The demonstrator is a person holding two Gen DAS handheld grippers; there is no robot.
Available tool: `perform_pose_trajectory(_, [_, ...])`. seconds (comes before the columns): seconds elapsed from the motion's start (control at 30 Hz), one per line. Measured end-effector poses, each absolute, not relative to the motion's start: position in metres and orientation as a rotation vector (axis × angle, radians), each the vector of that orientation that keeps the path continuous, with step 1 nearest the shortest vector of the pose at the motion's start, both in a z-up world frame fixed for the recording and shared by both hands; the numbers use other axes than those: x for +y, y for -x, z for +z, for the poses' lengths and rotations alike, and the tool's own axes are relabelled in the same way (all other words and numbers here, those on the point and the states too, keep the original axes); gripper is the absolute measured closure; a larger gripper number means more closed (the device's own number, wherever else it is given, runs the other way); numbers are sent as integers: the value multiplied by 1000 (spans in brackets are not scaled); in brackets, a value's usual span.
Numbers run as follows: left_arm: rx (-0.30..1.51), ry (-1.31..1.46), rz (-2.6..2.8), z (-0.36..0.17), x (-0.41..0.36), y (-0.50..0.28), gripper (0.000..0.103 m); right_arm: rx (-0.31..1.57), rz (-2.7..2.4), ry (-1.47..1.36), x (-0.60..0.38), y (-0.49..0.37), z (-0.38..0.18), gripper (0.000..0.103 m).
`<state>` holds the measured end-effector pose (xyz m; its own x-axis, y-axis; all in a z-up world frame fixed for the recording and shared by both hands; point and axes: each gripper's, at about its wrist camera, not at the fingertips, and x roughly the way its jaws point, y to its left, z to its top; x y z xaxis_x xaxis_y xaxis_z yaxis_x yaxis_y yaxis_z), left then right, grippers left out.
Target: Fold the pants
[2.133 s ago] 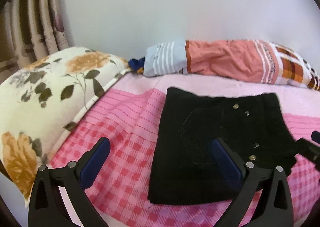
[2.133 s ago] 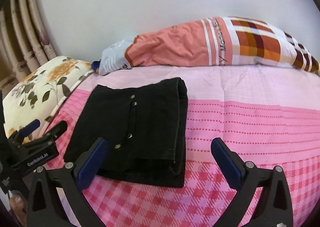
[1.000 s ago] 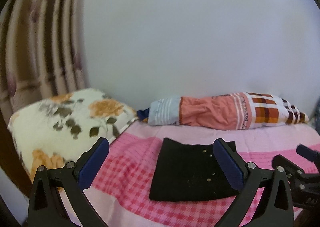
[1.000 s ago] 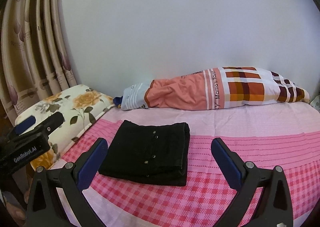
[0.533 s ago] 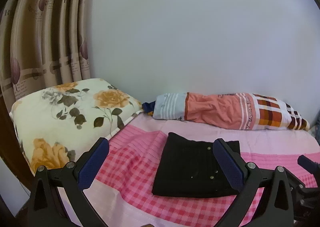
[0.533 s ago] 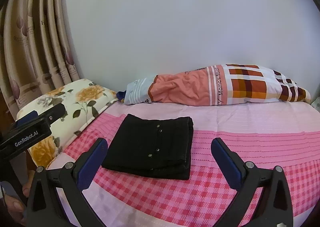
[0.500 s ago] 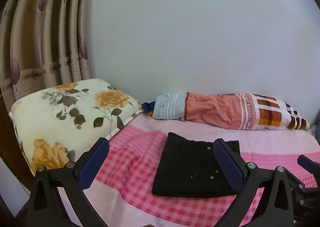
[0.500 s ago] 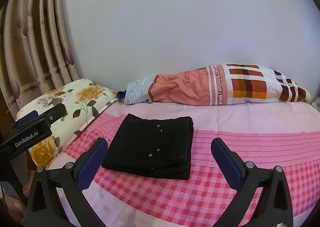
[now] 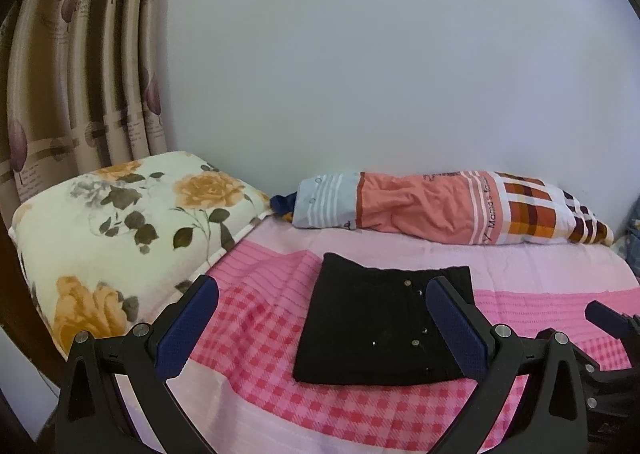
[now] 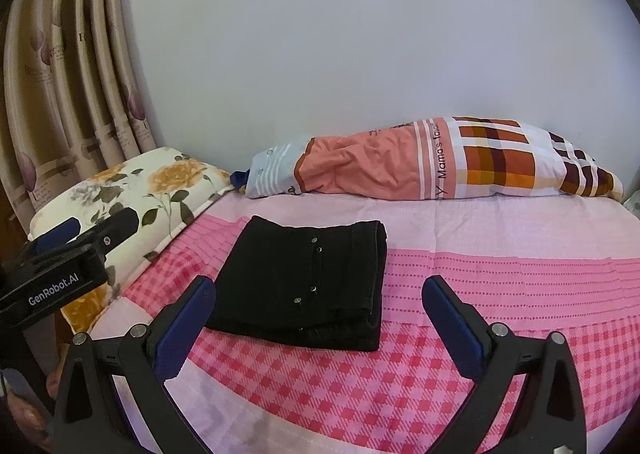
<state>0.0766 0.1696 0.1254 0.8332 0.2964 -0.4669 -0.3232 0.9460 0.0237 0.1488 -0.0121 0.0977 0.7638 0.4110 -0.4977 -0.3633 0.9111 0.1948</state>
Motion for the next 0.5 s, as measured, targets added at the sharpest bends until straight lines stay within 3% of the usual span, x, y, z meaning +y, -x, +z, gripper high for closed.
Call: perform_pose_trajectory(0.5, [527,51,297,111,164,-84,0,569,420,-87,-13,-151,92,0])
